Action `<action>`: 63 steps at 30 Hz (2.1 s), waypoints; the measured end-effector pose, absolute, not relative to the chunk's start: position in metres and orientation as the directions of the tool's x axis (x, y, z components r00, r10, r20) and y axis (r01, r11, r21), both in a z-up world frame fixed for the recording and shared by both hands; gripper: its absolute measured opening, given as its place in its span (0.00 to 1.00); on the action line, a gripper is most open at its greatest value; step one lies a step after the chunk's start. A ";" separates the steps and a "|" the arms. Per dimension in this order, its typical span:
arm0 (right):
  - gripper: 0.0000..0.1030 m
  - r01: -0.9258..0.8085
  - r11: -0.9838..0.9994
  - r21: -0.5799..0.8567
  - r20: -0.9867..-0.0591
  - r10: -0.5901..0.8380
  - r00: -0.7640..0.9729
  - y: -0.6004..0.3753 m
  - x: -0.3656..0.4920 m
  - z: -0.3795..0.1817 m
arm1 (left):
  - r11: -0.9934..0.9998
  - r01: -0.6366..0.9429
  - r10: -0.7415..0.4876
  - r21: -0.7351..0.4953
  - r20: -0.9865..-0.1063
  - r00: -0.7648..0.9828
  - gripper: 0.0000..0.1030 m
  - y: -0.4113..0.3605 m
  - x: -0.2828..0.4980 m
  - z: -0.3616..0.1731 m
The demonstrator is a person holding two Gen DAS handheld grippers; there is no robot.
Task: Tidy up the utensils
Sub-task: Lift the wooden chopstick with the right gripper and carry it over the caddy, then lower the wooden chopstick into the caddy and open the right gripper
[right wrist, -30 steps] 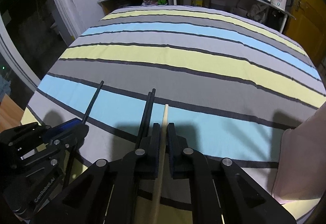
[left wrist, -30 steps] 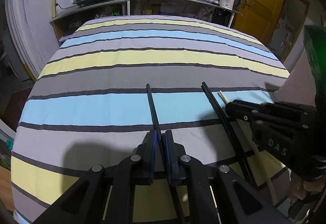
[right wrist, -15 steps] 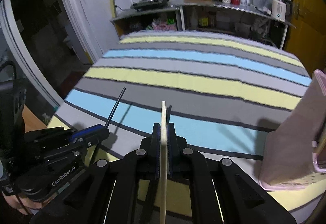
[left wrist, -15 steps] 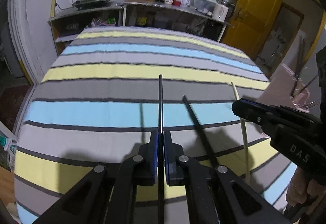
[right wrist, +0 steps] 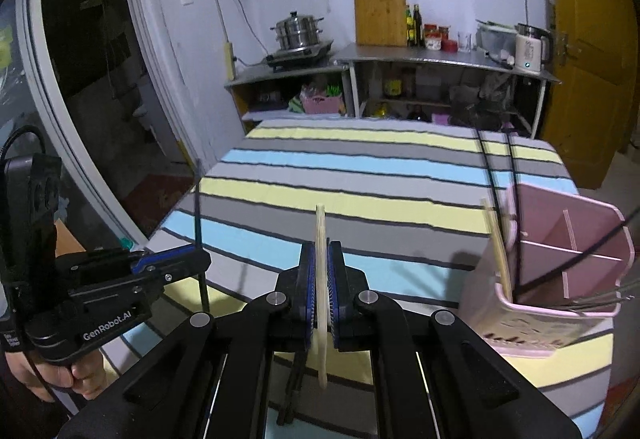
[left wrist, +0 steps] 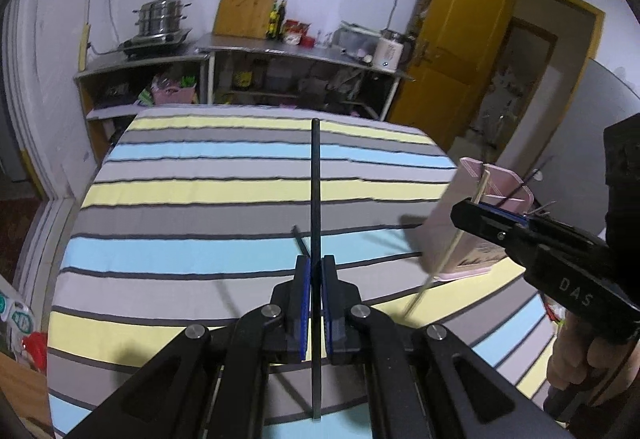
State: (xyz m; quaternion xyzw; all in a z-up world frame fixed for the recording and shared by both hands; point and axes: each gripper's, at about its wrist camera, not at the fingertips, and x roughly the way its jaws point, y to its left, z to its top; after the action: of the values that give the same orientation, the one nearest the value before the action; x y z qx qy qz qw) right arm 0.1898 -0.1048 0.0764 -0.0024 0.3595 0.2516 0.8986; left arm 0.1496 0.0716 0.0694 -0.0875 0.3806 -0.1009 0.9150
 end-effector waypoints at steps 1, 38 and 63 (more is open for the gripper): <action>0.06 -0.450 0.875 0.176 -0.644 0.449 0.620 -0.108 0.188 0.079 | 0.963 0.126 -0.256 -0.237 -0.674 0.693 0.05 0.070 0.147 0.073; 0.06 -0.207 0.955 0.212 -0.458 0.284 0.842 -0.265 0.159 0.175 | 0.862 0.438 -0.503 -0.257 -0.544 0.671 0.05 -0.077 0.200 0.182; 0.06 -0.137 0.969 0.204 -0.522 0.226 0.823 -0.276 0.222 0.123 | 0.870 0.441 -0.478 -0.220 -0.592 0.649 0.05 -0.114 0.273 0.129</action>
State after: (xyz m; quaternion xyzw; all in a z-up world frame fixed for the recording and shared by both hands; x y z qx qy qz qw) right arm 0.2225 -0.2760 0.1232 0.0792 0.2821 0.0953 0.9513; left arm 0.2732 -0.1143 0.1285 -0.0282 0.3340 -0.2532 0.9075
